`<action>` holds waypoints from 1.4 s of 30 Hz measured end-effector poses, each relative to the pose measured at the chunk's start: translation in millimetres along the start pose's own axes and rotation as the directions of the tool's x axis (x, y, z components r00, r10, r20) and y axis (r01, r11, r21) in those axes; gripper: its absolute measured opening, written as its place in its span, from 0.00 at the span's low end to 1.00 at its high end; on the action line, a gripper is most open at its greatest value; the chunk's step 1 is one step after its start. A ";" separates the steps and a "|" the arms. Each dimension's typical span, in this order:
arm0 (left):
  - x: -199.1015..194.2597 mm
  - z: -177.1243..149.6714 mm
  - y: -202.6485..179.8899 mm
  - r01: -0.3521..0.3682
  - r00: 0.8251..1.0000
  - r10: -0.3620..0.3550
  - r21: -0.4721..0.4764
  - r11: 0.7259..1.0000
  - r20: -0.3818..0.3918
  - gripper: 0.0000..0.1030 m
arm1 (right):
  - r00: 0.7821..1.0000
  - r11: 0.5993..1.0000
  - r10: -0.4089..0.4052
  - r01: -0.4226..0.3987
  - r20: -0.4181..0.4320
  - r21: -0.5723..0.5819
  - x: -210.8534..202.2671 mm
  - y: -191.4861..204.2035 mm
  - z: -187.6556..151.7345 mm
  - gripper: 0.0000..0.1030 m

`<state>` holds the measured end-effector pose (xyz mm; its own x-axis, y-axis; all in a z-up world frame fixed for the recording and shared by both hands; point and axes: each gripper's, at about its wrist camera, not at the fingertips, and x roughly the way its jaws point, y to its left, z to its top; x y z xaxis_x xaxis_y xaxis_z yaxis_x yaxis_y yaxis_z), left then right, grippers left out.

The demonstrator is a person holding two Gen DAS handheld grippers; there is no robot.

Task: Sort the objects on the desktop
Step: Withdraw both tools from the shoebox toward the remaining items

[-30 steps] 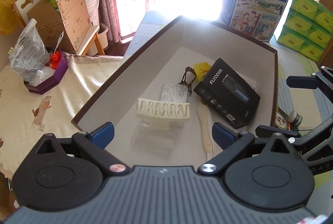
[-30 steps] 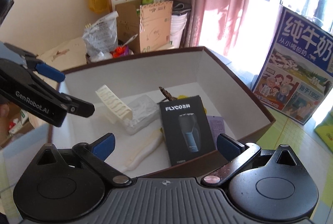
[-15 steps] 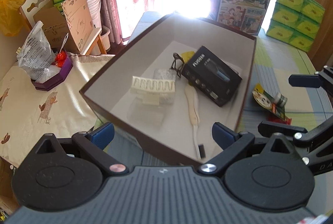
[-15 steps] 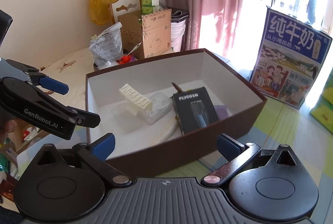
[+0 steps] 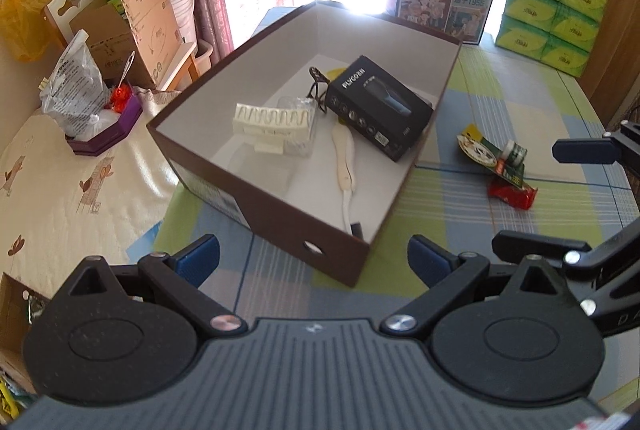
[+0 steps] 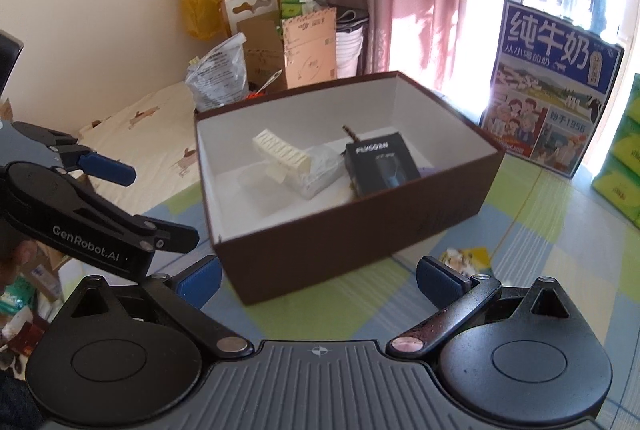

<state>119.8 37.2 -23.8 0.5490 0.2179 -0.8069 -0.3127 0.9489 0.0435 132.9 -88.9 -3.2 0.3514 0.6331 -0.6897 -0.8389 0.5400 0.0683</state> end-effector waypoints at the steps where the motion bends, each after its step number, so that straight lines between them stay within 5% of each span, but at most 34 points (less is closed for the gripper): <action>1: -1.2 -2.6 -1.9 -0.002 1.000 0.002 -0.002 1.000 -0.003 0.96 | 1.000 1.000 0.004 -0.004 -0.004 0.000 -1.6 0.1 -2.9 0.98; 20: -0.3 -42.4 -49.3 0.005 0.996 -0.006 -0.005 1.000 -0.084 0.96 | 0.995 0.998 0.004 0.002 -0.100 0.057 -28.5 -26.2 -66.2 0.98; 42: 59.8 -20.4 -147.0 0.180 0.978 -0.156 0.181 0.967 -0.138 0.95 | 0.961 0.915 -0.205 0.256 -0.187 0.312 -55.0 -135.4 -121.8 0.98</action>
<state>182.7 -93.9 -90.5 0.4786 0.0338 -0.8774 -0.0634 0.9980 0.0038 176.6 -264.4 -62.3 0.4314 0.3941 -0.8116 -0.5481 0.8290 0.1112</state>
